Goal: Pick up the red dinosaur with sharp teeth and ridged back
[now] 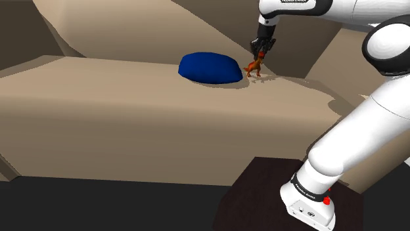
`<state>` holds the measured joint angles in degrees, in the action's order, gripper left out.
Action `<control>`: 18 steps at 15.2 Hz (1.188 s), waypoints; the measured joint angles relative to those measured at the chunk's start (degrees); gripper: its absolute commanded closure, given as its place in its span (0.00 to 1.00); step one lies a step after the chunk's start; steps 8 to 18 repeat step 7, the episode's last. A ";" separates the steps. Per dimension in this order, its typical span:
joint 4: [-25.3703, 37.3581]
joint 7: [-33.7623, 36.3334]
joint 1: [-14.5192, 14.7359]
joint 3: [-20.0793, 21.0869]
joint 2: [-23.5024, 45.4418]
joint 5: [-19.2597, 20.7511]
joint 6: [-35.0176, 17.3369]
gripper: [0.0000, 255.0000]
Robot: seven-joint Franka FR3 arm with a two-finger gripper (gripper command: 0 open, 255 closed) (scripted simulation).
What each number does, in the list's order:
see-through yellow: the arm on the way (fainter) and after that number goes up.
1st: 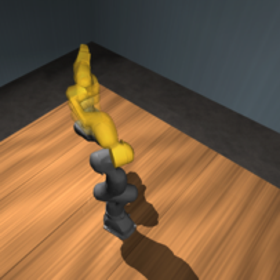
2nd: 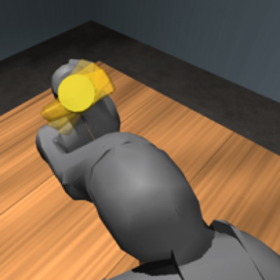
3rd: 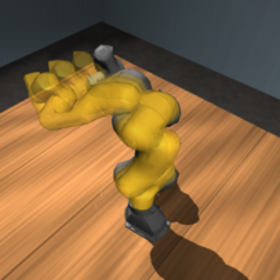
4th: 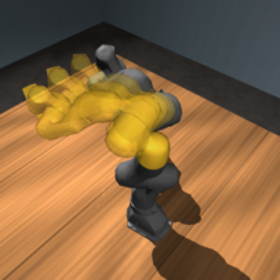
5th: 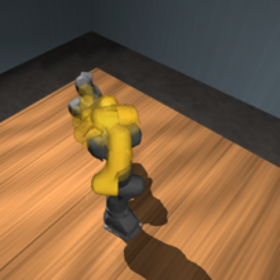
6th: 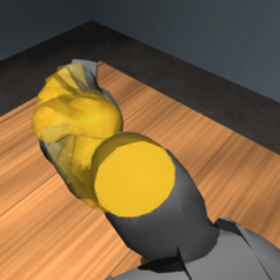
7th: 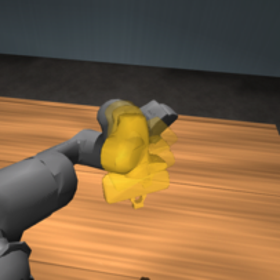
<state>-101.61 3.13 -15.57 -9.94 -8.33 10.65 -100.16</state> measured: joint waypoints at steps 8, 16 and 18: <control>6.82 -0.90 0.06 0.05 1.43 -0.38 5.33 1.00; 6.82 -0.90 0.06 0.05 1.43 -0.38 5.33 1.00; 6.82 -0.90 0.06 0.05 1.43 -0.38 5.33 1.00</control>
